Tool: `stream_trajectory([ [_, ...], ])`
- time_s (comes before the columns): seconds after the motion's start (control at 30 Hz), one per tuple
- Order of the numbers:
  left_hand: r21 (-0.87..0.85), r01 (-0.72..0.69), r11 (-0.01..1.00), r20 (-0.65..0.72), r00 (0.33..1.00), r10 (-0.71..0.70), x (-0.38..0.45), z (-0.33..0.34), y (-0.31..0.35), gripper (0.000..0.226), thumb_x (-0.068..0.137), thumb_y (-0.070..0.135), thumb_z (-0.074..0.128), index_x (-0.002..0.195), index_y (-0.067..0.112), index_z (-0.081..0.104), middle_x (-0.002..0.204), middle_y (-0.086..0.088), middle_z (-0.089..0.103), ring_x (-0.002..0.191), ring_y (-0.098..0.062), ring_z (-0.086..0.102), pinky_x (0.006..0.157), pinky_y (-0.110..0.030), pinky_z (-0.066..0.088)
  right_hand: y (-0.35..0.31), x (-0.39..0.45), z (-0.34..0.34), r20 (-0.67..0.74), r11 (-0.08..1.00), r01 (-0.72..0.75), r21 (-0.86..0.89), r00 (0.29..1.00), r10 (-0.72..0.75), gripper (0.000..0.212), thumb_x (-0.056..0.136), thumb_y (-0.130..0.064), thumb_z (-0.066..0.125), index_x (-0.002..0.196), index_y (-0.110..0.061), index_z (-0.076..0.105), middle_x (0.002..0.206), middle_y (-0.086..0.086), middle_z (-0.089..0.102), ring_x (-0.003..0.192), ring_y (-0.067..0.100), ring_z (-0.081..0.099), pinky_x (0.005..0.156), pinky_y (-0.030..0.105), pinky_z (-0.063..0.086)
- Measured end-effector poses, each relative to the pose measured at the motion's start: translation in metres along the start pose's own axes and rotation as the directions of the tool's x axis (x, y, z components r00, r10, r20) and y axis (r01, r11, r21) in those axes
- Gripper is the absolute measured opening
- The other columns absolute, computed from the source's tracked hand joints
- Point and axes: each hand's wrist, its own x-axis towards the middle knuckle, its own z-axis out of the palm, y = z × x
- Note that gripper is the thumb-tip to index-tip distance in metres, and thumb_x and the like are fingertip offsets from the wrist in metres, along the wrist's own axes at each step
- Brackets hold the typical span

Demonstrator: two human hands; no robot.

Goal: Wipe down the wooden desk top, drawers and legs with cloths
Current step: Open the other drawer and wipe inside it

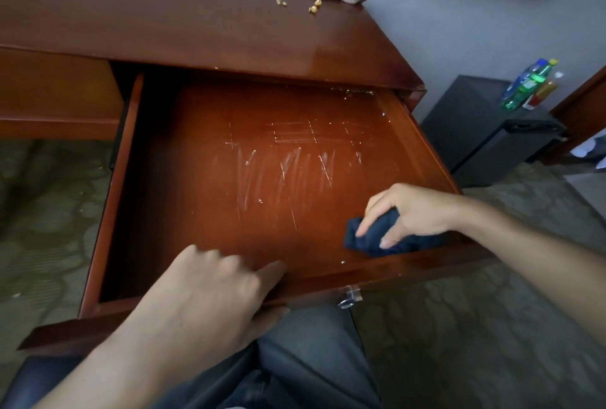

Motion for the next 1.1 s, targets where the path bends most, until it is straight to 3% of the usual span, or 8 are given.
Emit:
stream_trajectory([
  [0.2, -0.051, 0.023, 0.998, 0.11, 0.994, -0.017, -0.001, 0.002, -0.003, 0.042, 0.078, 0.065, 0.057, 0.093, 0.031, 0.076, 0.061, 0.005, 0.065, 0.043, -0.024, 0.06, 0.038, -0.031, 0.044, -0.08, 0.073, 0.051, -0.113, 0.921, 0.378, -0.097, 0.915, -0.388, 0.041, 0.086, -0.025, 0.081, 0.125, -0.032, 0.073, 0.103, -0.007, 0.059, 0.09, 0.005, 0.055, 0.081, 0.024, 0.048],
  [0.33, -0.192, 0.058, 0.98, 0.114, 0.993, -0.036, -0.006, -0.005, -0.014, 0.047, 0.09, 0.071, 0.05, 0.102, 0.034, 0.076, 0.068, 0.01, 0.069, 0.056, -0.015, 0.067, 0.043, -0.03, 0.051, -0.069, 0.095, 0.035, -0.293, 0.932, 0.326, -0.16, 0.886, -0.361, 0.036, 0.094, -0.029, 0.072, 0.13, -0.032, 0.069, 0.113, -0.011, 0.052, 0.096, 0.014, 0.057, 0.088, 0.039, 0.05],
  [0.47, -0.431, 0.193, 0.882, 0.211, 0.971, -0.11, -0.018, -0.027, -0.052, 0.054, 0.097, 0.081, 0.026, 0.129, 0.051, 0.059, 0.107, 0.021, 0.074, 0.096, -0.001, 0.071, 0.076, -0.033, 0.062, -0.021, 0.078, 0.014, -0.499, 0.956, 0.183, -0.229, 0.821, -0.276, 0.037, 0.096, -0.018, 0.069, 0.132, -0.022, 0.068, 0.125, -0.008, 0.062, 0.108, 0.011, 0.061, 0.094, 0.043, 0.052],
  [0.57, -0.293, 0.148, 0.945, 0.111, 0.987, -0.12, -0.028, -0.01, -0.102, 0.044, 0.106, 0.057, 0.035, 0.116, 0.033, 0.072, 0.112, 0.014, 0.073, 0.103, -0.011, 0.072, 0.079, -0.037, 0.063, -0.018, 0.064, 0.026, -0.497, 0.934, 0.21, -0.29, 0.801, -0.334, 0.038, 0.096, -0.025, 0.067, 0.133, -0.025, 0.066, 0.131, -0.011, 0.063, 0.118, 0.009, 0.06, 0.099, 0.041, 0.051],
  [0.7, -0.18, 0.159, 0.971, 0.169, 0.977, -0.129, -0.025, 0.009, -0.136, 0.05, 0.103, 0.042, 0.043, 0.135, 0.013, 0.067, 0.144, -0.003, 0.06, 0.15, -0.022, 0.04, 0.125, -0.049, 0.027, -0.057, 0.073, 0.05, -0.361, 0.866, 0.372, -0.334, 0.799, -0.482, 0.043, 0.093, -0.045, 0.069, 0.133, -0.029, 0.066, 0.134, -0.012, 0.058, 0.116, 0.01, 0.055, 0.098, 0.04, 0.051],
  [0.87, -0.149, 0.323, 0.935, 0.145, 0.942, -0.302, -0.021, 0.012, -0.123, 0.075, 0.095, 0.041, 0.041, 0.158, 0.002, 0.034, 0.169, -0.01, 0.026, 0.16, -0.023, -0.001, 0.128, -0.047, -0.004, -0.1, 0.101, 0.066, -0.178, 0.707, 0.601, -0.374, 0.701, -0.69, 0.032, 0.099, -0.033, 0.065, 0.13, -0.023, 0.07, 0.13, -0.003, 0.065, 0.106, 0.017, 0.062, 0.093, 0.038, 0.054],
  [1.0, -0.41, 0.51, 0.756, 0.141, 0.855, -0.5, -0.03, 0.016, -0.122, 0.085, 0.089, 0.044, 0.034, 0.164, 0.008, 0.019, 0.173, 0.003, 0.003, 0.157, -0.008, -0.014, 0.126, -0.027, -0.01, -0.087, 0.129, 0.043, -0.497, 0.83, 0.412, -0.376, 0.666, -0.556, 0.031, 0.096, -0.025, 0.068, 0.125, -0.013, 0.071, 0.121, 0.001, 0.073, 0.107, 0.02, 0.069, 0.095, 0.044, 0.056],
  [1.1, -0.56, 0.556, 0.615, 0.18, 0.805, -0.565, -0.029, 0.015, -0.118, 0.083, 0.087, 0.031, 0.041, 0.165, 0.016, 0.017, 0.171, 0.019, -0.001, 0.154, 0.003, -0.014, 0.125, -0.019, -0.009, -0.103, 0.127, 0.056, -0.512, 0.814, 0.436, -0.384, 0.633, -0.581, 0.025, 0.092, -0.02, 0.073, 0.115, -0.011, 0.076, 0.115, 0.001, 0.075, 0.098, 0.02, 0.069, 0.089, 0.04, 0.056],
])
